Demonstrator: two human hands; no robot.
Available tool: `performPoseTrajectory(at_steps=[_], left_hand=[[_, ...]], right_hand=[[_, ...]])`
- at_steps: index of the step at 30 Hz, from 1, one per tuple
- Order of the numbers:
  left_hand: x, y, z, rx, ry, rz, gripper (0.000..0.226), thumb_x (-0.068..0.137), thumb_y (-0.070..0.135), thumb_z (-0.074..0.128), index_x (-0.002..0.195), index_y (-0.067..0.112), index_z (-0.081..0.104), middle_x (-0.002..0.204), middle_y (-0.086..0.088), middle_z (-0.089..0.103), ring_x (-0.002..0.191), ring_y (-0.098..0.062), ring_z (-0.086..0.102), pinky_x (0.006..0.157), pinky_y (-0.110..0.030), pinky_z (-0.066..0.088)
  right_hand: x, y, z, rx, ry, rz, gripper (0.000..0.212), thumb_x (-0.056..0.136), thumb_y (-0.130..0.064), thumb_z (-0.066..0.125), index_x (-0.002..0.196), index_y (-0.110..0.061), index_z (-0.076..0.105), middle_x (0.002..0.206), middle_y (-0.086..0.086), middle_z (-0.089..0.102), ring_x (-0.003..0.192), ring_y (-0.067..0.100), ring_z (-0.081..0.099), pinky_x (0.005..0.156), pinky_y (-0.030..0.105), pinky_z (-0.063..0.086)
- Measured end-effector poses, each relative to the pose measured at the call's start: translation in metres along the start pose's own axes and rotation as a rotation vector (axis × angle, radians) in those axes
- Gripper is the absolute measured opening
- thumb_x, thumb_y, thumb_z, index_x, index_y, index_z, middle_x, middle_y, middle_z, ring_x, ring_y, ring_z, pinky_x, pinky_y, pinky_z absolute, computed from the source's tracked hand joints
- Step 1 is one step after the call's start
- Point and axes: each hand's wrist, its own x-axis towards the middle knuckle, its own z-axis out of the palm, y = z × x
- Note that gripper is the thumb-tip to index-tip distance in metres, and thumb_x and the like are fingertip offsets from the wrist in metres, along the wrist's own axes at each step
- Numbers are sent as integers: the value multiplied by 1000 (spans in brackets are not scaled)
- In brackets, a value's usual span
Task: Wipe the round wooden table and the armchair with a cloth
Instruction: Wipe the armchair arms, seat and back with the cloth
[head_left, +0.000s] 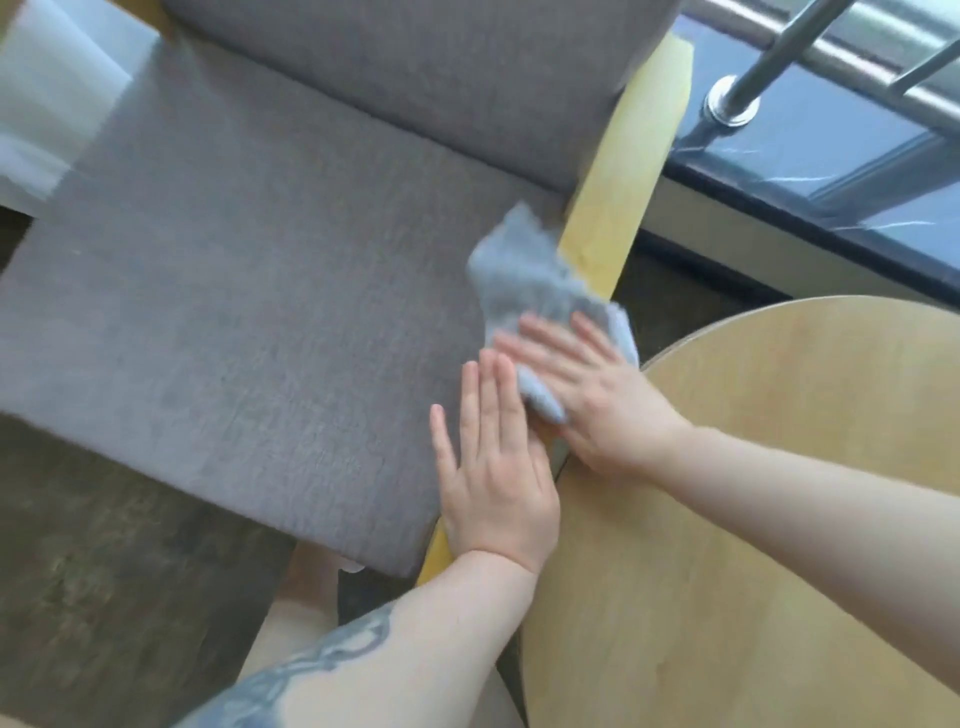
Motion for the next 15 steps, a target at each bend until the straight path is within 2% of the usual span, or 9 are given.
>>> performPoseTrajectory(at_steps=[2,3,6,7,8,10,12,13,15], left_hand=[[0,0,0,-1,-11,-3,62,94,25,28,153,12,10,160,-2,16,147,-16,14,116,-47,13],[2,1,0,1,-26,-13,61,95,25,27,153,11,12,160,-2,16,147,-15,14,116,-47,14],[3,0,2,0,-65,-7,58,97,27,24,153,13,15,160,0,17,147,-14,15,115,-45,16],[3,-1,3,-10,-70,-4,58,97,29,24,153,14,16,160,1,19,146,-14,17,114,-45,18],[3,-1,3,-25,-77,-3,57,98,30,23,152,15,17,159,1,20,146,-14,19,113,-44,21],[4,-2,3,-44,-93,5,54,100,33,17,152,16,18,158,1,22,144,-15,23,112,-42,24],[5,-2,3,-36,-106,2,54,102,37,9,152,18,19,158,1,22,144,-15,23,112,-41,24],[5,-2,3,-25,-118,0,55,102,37,8,152,19,18,159,1,21,144,-15,22,112,-41,23],[4,-1,2,-8,-133,12,54,102,36,8,153,19,18,159,1,20,145,-15,20,113,-41,22]], right_hand=[[2,25,-14,-45,-132,-255,61,88,-23,37,149,-20,31,156,-8,24,146,14,14,120,35,0],[12,47,-21,-82,-111,-252,59,90,-24,36,149,-20,32,156,-7,25,146,15,15,120,34,0],[45,83,-36,14,119,245,55,94,-22,36,149,-21,32,155,-7,27,147,17,14,120,38,-1],[49,77,-31,37,169,341,55,94,-21,36,149,-22,31,156,-7,26,147,17,12,120,41,0],[49,65,-25,53,153,318,57,93,-19,37,149,-22,31,156,-7,25,148,17,11,120,43,0],[35,58,-21,12,-13,31,65,89,-13,45,150,-25,27,157,-8,22,148,14,8,120,39,-2],[38,100,-43,-31,-93,-144,67,89,-10,49,150,-25,26,157,-7,23,147,14,10,120,37,-2],[47,124,-51,-48,-63,-78,61,91,-13,46,149,-23,30,156,-4,26,147,17,13,120,40,-1],[68,154,-66,34,121,248,51,99,-21,38,149,-22,31,157,-1,25,147,20,12,119,48,2]])
